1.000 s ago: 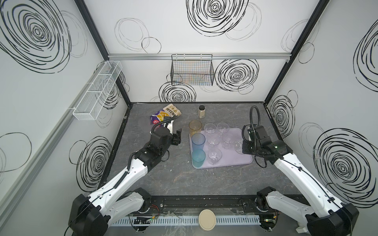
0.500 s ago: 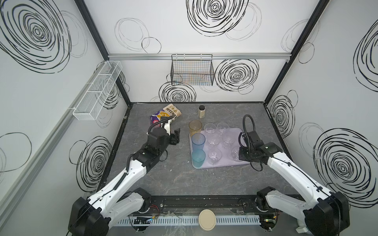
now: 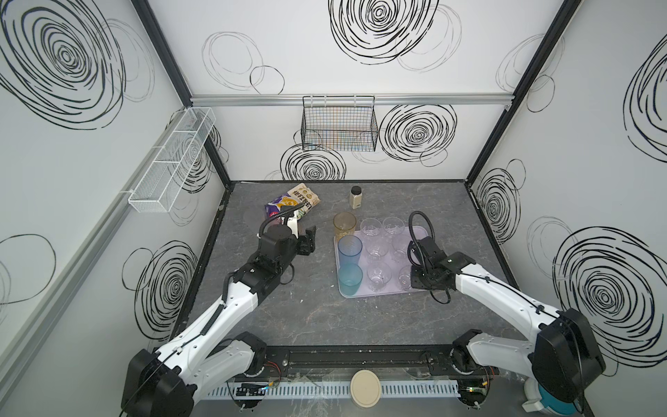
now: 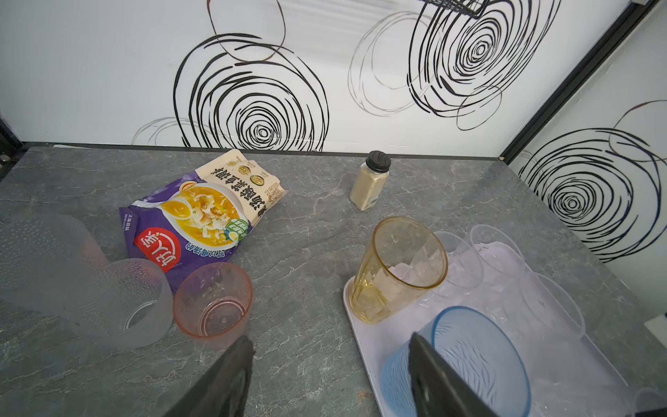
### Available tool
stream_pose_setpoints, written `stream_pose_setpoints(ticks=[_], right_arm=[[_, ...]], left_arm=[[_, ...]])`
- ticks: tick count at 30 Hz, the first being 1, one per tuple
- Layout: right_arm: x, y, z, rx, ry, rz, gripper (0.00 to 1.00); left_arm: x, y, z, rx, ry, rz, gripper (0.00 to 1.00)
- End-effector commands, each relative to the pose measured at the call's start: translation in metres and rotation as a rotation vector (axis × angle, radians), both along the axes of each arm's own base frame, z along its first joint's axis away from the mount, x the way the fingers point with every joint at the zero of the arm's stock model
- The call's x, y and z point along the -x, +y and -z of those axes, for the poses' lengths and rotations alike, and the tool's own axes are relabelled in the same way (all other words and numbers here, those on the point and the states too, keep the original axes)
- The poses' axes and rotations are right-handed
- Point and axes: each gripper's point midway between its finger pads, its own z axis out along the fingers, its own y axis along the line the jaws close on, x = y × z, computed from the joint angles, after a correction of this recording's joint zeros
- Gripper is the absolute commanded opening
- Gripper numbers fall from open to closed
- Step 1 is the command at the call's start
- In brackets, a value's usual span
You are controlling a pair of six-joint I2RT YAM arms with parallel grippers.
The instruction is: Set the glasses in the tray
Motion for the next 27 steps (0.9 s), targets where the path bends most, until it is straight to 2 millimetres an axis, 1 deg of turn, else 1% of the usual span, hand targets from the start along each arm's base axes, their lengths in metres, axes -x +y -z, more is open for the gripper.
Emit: stream_pose_setpoints(ticks=[1,4,5,10,13,15,20,24,27], right_arm=[[-0.004,-0.009,-0.005,0.042,-0.017,0.026,0.12],[-0.009,-0.014,-0.009,0.048,-0.036,0.033,0.22],[-0.012,-0.014,-0.010,0.045,-0.042,0.035,0.23],[-0.021,-0.017,-0.016,0.044,-0.072,0.034,0.25],[-0.021,-0.017,-0.017,0.035,-0.068,0.036,0.25],[-0.020,-0.014,-0.016,0.010,-0.076,0.035,0.25],[-0.017,-0.006,-0.014,-0.035,-0.065,0.028,0.26],[-0.021,-0.012,-0.020,-0.017,-0.093,0.041,0.28],[-0.025,-0.012,-0.027,-0.029,-0.104,0.039,0.29]], left_arm=[[-0.006,0.000,-0.007,0.036,-0.032,-0.007,0.71],[-0.008,0.002,-0.006,0.044,-0.029,-0.017,0.71],[-0.008,0.004,-0.003,0.040,-0.022,-0.024,0.72],[-0.009,0.007,-0.002,0.042,-0.019,-0.039,0.72],[-0.011,0.011,0.000,0.042,-0.016,-0.054,0.72],[-0.012,0.013,-0.001,0.061,-0.017,-0.058,0.72],[-0.012,0.014,0.003,0.062,-0.005,-0.064,0.72],[-0.012,0.015,0.002,0.067,-0.008,-0.069,0.73],[-0.012,0.017,0.003,0.049,-0.006,-0.075,0.74]])
